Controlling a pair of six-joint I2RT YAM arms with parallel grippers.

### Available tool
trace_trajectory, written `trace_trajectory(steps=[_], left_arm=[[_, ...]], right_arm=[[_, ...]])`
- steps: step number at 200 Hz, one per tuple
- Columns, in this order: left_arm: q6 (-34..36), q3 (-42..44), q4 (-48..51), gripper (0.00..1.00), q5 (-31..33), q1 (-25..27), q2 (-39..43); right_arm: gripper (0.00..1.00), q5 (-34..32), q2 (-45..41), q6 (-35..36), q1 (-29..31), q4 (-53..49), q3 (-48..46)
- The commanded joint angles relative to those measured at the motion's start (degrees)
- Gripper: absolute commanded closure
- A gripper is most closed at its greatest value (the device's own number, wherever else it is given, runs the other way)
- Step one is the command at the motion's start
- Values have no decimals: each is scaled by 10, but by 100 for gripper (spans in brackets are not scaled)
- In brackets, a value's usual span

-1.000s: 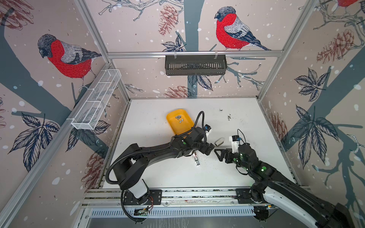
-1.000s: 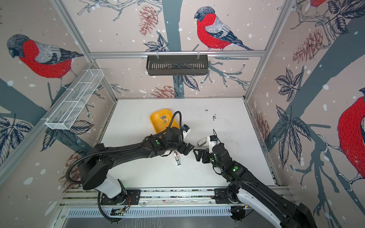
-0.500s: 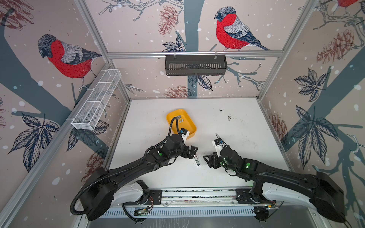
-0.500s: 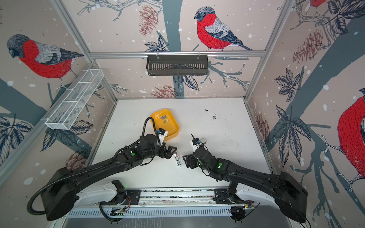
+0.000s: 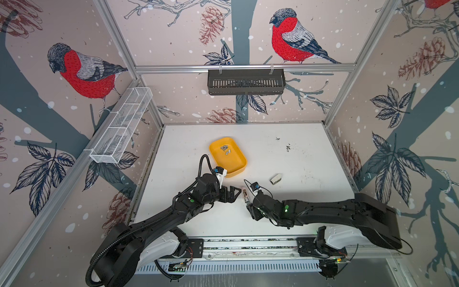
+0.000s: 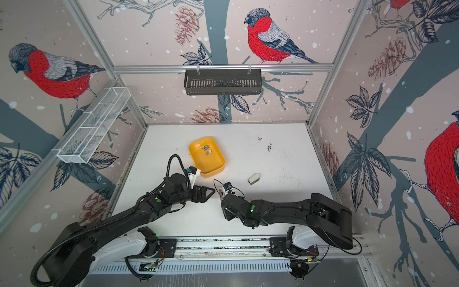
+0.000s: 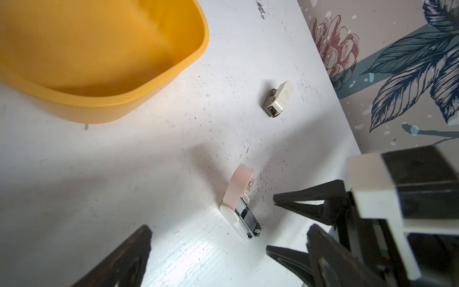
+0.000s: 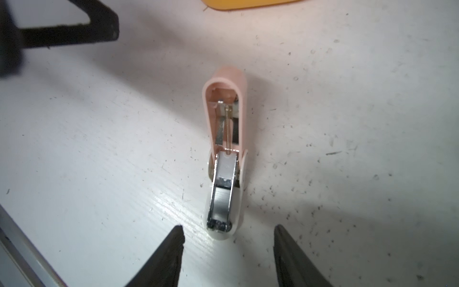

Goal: Load the staples into the stapler

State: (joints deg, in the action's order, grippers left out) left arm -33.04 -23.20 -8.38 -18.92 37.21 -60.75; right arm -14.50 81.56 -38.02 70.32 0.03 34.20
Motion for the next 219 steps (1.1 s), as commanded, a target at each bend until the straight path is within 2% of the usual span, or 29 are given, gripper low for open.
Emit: trace_trajectory(steps=[1,35,102,219], left_arm=[[-14,3,-42,3,-22,-3,-1],[-20,14,-67,3,-31,-3,-13],[-23,23,-90,3,-48,-3,-19],[-22,29,-83,3,-89,-3,0]], right_arm=[[44,-37,27,-19,11,0,15],[51,-49,57,-34,21,2,20],[57,-86,55,-62,14,-17,11],[66,-75,24,-59,-38,12,-19]])
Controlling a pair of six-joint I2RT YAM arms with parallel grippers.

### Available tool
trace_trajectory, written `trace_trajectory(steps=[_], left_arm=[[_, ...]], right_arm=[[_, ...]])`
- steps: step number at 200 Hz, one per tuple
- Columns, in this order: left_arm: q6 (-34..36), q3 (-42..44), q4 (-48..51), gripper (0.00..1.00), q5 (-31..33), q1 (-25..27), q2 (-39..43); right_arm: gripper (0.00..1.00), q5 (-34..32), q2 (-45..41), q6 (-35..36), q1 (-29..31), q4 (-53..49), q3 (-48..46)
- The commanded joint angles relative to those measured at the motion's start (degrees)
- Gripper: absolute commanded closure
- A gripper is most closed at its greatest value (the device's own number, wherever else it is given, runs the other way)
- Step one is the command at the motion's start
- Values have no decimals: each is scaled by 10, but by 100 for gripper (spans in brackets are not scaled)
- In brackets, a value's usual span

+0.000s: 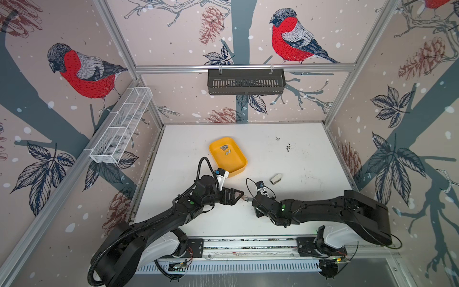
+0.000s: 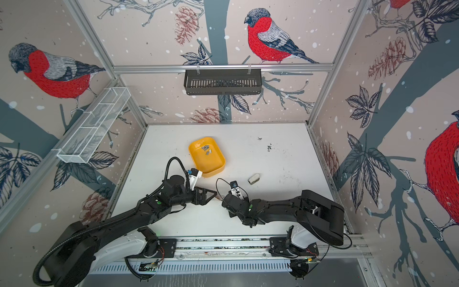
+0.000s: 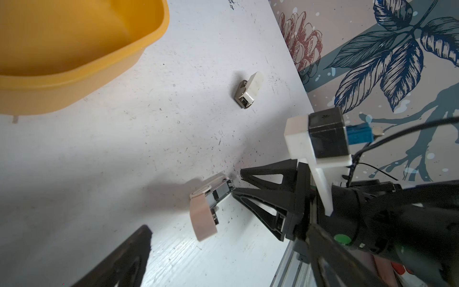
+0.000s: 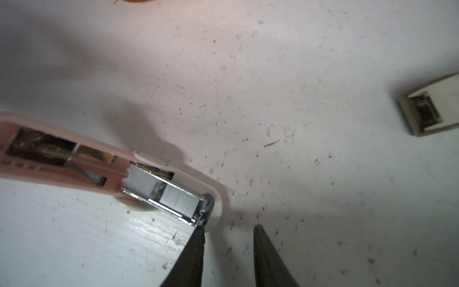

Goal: Load the staples into the stapler

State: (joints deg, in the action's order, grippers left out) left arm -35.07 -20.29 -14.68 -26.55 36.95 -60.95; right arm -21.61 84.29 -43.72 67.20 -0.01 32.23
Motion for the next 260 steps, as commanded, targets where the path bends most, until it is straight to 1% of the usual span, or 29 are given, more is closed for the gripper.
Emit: trace_trajectory(steps=[1,30,52,106,126,174,177,192,238,260], left_arm=[[-2,0,-20,3,-13,-1,2],[1,-2,-16,3,-22,-1,-1],[2,-2,-4,3,-16,-1,8],[2,-8,25,3,3,-1,14],[-9,-6,14,3,3,-1,16],[-25,-3,-5,4,2,0,7],[-27,-2,-8,4,1,-1,7],[-34,4,-18,4,-1,-1,14],[-47,15,-36,3,-5,0,19],[-46,12,-39,4,-11,0,11]], right_arm=[[66,-4,-4,-2,-7,13,1],[67,0,-1,3,-21,22,4],[69,9,-5,6,-31,29,2],[70,39,-45,-4,-47,45,-20],[73,61,-66,-7,-59,59,-36],[76,107,-122,-23,-88,78,-69],[76,110,-137,-24,-89,80,-72],[77,122,-157,-28,-100,87,-83],[77,164,-181,-34,-125,93,-96],[77,184,-187,-51,-130,107,-105]])
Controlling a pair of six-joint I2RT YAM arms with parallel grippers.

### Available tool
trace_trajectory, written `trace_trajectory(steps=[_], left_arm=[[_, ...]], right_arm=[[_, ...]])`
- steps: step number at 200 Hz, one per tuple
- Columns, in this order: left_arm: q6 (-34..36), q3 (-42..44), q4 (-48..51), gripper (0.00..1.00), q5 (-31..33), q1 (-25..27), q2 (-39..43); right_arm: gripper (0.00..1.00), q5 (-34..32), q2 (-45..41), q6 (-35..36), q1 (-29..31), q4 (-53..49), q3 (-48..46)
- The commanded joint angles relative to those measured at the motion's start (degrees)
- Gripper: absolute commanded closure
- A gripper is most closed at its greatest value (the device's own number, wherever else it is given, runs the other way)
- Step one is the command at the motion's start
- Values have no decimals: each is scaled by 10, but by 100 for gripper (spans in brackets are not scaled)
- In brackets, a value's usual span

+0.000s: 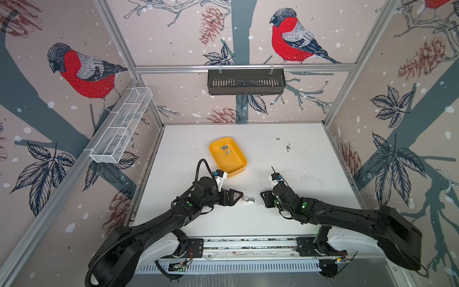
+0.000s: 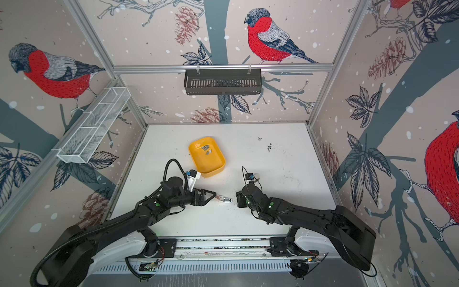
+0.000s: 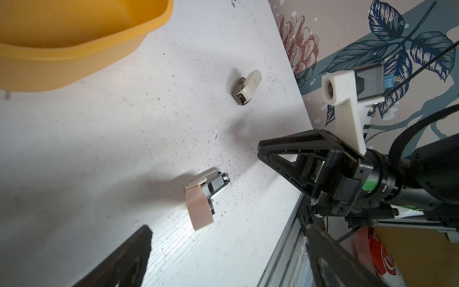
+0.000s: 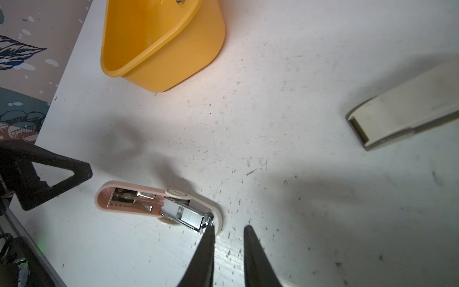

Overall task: Load the staples into the stapler
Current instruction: 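Lift the right gripper off the pink stapler while the left gripper aligns with its lid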

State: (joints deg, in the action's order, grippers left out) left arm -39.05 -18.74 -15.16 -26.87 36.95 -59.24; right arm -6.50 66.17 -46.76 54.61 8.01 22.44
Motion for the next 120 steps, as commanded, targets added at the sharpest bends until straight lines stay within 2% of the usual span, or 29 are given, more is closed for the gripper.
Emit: trace_trajectory(steps=[1,48,88,120], left_arm=[[-6,-4,-34,4,-9,0,-6],[2,-21,-30,4,-17,-1,-18],[-4,-26,-20,9,-16,-1,-25],[-2,-31,-14,13,-44,-1,-44]], right_arm=[[77,33,-6,-22,-5,28,-7],[78,60,3,-70,-9,71,-28],[79,78,17,-82,-10,95,-28],[80,92,40,-86,-10,120,-24]])
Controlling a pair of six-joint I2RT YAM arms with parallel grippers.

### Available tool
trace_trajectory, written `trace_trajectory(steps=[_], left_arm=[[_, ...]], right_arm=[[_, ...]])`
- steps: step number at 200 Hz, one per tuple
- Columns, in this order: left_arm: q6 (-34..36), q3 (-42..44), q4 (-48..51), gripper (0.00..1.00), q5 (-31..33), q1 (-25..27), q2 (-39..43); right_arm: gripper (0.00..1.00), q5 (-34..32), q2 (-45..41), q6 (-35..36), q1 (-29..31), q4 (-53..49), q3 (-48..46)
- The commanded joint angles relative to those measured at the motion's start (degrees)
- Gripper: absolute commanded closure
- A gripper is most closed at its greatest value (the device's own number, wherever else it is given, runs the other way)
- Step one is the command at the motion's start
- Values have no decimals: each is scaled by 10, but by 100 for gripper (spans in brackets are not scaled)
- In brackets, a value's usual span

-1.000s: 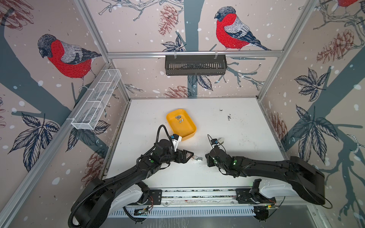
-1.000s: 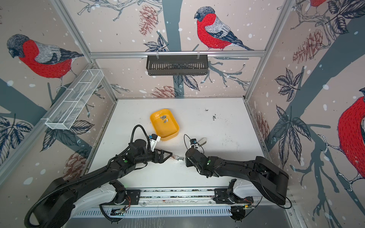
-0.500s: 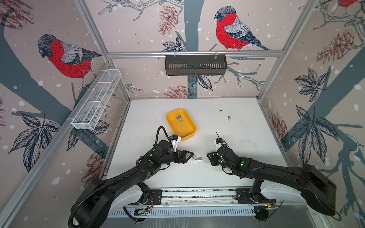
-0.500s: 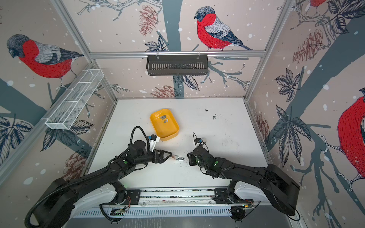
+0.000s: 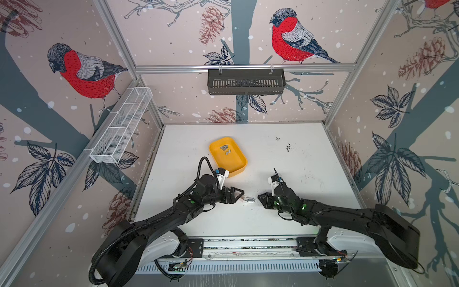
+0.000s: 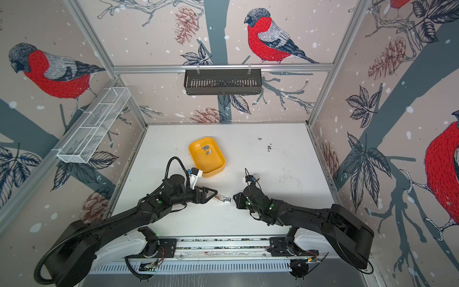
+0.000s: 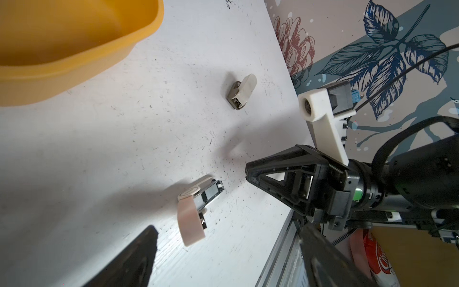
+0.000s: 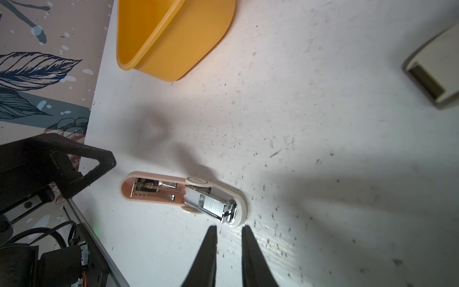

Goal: Load the staples into the stapler

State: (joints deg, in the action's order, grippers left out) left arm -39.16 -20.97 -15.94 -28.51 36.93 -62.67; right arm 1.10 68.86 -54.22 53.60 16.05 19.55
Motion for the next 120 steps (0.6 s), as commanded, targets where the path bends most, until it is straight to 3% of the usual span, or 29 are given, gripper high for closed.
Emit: trace_trajectory(steps=[1,120], left_arm=[[-1,-8,-5,13,-27,-1,-11],[13,-7,36,24,-7,-1,-11]], right_arm=[[80,17,14,-12,0,40,5],[85,31,106,-19,6,94,24]])
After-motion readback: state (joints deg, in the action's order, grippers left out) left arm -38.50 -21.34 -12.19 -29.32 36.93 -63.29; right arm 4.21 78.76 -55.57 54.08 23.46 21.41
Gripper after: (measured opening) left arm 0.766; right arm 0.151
